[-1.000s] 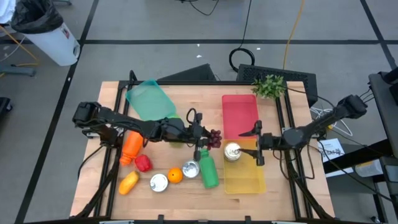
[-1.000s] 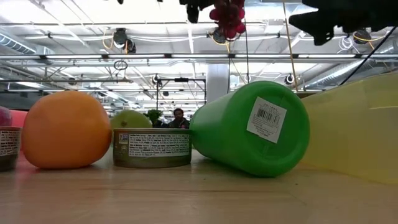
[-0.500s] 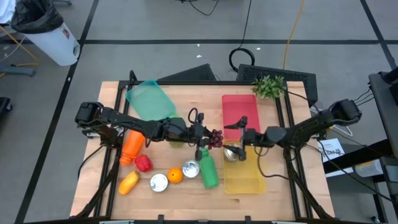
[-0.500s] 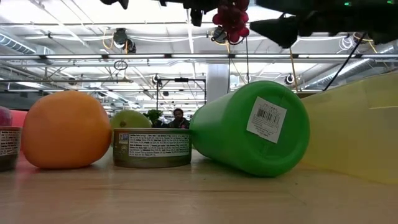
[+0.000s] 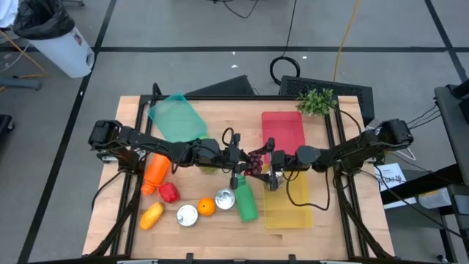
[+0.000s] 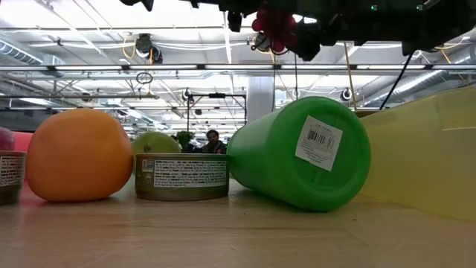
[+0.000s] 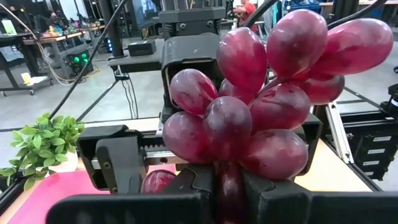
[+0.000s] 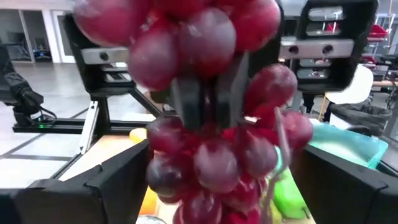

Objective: Pick & Place Food Item
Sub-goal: Put the purple grapes into the pink bin

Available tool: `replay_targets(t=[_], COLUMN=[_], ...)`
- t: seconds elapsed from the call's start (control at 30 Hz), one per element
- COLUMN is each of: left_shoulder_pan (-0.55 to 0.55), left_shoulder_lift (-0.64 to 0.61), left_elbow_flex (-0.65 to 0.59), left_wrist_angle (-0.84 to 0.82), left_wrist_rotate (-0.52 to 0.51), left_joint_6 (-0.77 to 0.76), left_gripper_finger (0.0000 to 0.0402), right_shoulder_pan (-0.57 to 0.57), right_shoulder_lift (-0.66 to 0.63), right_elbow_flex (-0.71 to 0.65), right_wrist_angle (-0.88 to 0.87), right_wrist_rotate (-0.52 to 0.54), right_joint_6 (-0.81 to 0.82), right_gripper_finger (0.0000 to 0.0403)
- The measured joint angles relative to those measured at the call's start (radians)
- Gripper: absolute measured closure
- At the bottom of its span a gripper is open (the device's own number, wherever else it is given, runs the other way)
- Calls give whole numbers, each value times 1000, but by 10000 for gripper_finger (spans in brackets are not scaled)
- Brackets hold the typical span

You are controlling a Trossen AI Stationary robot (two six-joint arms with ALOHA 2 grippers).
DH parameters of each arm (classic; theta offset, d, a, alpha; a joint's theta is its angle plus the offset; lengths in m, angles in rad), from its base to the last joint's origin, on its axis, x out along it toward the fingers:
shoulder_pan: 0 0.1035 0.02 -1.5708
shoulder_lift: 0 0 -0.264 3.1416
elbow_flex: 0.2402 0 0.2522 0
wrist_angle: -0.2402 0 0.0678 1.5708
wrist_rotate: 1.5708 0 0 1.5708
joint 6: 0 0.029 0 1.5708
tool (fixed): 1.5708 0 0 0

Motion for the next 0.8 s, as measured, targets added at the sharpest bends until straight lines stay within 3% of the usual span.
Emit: replay_targets(t=[0.2, 0.57, 0.67, 0.8], left_shoulder_pan=[0, -1, -3, -16], left_shoulder_lift=[0, 0, 0, -8], left_elbow_flex=[0, 0, 0, 0], left_wrist_angle=[0, 8, 24, 55], left_wrist_rotate=[0, -47, -78, -86], left_joint_6=[0, -25, -44, -31], left_gripper_finger=[371, 366, 337, 268], right_shoulder_pan=[0, 0, 0, 0], right_shoulder_lift=[-1, -1, -1, -2], right_elbow_flex=[0, 0, 0, 0], right_wrist_angle=[14, -1, -12, -13], right_wrist_rotate=[-1, 0, 3, 0], right_joint_6=[4, 4, 4, 10], right_gripper_finger=[115, 259, 292, 327])
